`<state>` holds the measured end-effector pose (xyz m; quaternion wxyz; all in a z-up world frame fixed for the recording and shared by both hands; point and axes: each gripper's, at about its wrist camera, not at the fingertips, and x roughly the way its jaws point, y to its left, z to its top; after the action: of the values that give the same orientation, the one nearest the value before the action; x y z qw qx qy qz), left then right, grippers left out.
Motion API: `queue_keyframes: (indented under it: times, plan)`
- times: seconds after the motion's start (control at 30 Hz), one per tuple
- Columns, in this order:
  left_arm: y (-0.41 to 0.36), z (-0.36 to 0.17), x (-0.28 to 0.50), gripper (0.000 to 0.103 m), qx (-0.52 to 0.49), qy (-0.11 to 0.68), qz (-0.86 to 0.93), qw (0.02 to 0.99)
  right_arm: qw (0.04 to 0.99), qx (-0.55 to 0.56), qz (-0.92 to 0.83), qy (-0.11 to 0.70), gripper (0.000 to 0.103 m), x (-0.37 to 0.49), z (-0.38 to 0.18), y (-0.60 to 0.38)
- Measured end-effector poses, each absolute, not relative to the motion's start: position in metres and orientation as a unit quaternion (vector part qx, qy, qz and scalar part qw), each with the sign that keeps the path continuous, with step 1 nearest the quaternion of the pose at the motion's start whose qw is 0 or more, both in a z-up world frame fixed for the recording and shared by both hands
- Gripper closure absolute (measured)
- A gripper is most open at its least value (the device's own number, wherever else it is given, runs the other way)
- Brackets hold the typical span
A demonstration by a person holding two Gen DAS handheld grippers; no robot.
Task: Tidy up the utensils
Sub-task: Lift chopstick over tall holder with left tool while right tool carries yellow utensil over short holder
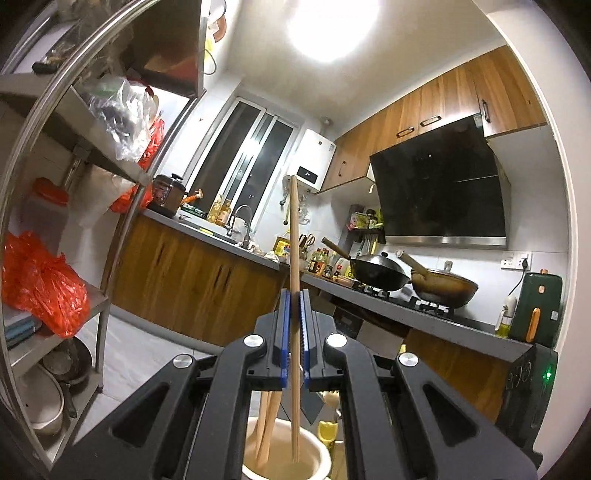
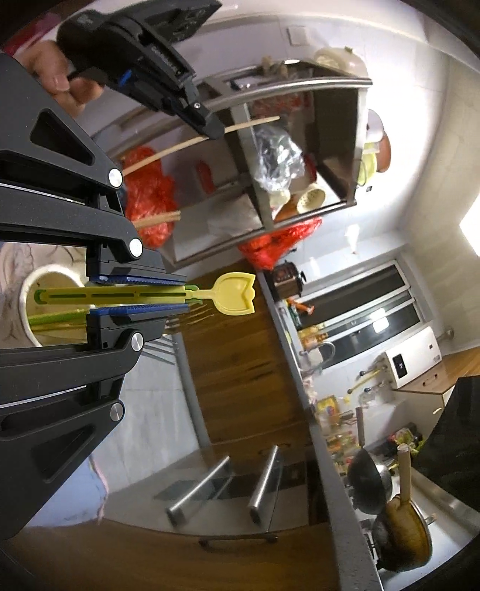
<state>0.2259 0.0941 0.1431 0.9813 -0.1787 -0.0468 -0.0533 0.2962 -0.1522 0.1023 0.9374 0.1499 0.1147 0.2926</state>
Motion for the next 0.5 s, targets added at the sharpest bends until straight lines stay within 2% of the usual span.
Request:
queue_keyframes:
  times: [0.27, 0.5]
  plan:
    - [0.074, 0.117, 0.241, 0.098, -0.125, -0.006, -0.053, 0.991, 0.945, 0.110, 0.275, 0.139, 0.093, 0.302, 0.080, -0.142]
    - [0.058, 0.106, 0.257, 0.098, -0.071, 0.105, -0.037, 0.991, 0.947, 0.058, 0.264, 0.175, 0.093, 0.298, 0.070, -0.133]
